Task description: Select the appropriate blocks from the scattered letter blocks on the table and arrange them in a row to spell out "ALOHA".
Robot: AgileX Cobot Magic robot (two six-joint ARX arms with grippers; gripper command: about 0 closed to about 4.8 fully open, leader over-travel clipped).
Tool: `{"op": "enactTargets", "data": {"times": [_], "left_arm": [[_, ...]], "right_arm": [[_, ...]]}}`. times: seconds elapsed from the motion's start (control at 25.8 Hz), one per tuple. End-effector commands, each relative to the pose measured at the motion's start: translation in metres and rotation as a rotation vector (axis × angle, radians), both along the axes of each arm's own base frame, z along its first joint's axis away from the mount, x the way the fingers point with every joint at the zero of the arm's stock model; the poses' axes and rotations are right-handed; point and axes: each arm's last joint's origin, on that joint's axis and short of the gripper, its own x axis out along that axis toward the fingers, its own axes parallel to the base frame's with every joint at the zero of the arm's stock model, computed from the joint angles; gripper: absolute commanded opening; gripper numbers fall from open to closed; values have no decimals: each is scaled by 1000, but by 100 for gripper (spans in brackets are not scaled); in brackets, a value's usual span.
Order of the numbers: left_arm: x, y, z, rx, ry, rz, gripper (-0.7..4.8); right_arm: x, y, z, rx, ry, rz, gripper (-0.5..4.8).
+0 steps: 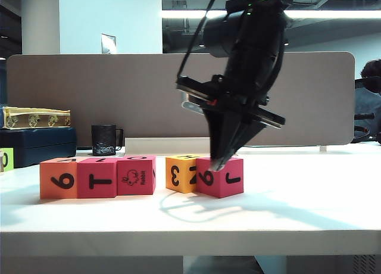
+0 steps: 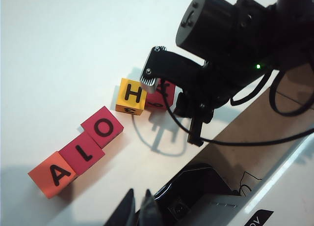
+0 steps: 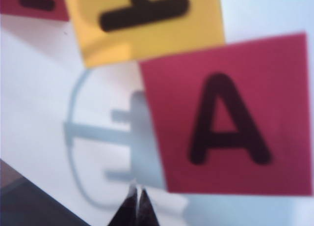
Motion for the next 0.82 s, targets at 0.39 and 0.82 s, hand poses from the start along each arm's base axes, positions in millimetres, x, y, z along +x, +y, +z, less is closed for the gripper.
{"op": "enactTargets", "data": {"times": [0.39, 0.82], "left_arm": [[-1, 1, 1, -3, -4, -5, 17], [-1, 1, 1, -3, -4, -5, 17]], "right_arm": [[3, 25, -4, 35, -143, 29, -1], [19, 18, -15, -129, -287, -37, -1]]}}
